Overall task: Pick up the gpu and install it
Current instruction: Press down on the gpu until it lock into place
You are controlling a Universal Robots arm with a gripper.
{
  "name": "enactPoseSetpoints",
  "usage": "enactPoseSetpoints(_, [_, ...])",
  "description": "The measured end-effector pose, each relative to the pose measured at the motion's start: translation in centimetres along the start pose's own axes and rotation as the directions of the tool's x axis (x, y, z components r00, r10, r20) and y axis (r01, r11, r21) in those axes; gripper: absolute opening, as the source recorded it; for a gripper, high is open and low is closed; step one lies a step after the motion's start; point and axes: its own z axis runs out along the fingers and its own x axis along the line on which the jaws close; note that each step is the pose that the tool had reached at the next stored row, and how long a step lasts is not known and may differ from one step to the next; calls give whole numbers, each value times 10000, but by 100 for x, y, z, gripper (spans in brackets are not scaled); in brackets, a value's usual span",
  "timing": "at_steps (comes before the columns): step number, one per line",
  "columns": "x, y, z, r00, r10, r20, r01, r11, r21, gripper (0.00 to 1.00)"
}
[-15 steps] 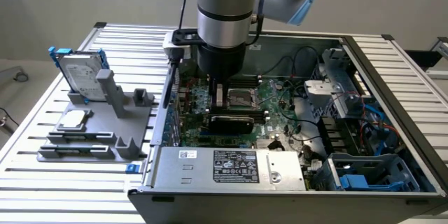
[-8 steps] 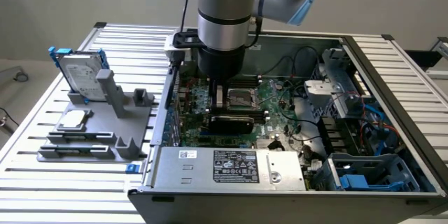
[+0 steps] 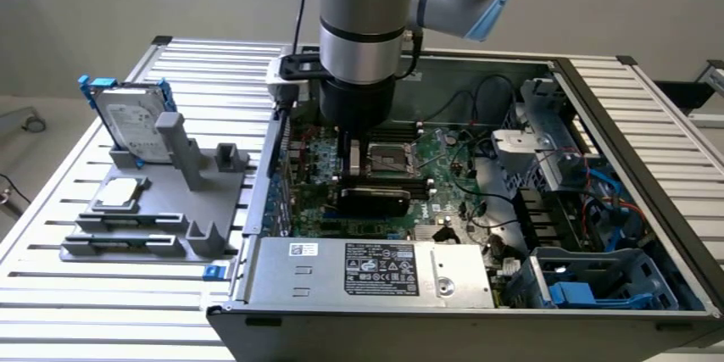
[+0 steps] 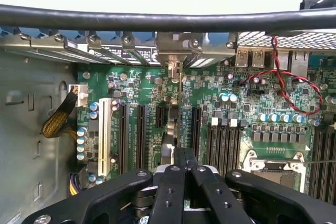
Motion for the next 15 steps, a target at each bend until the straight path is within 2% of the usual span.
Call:
enactPoseSetpoints(11, [-9, -2, 39, 10000, -11, -58, 11, 10000, -2, 11])
enactPoseSetpoints(15, [-10, -1, 35, 10000, -12, -53, 12, 10000, 1, 11])
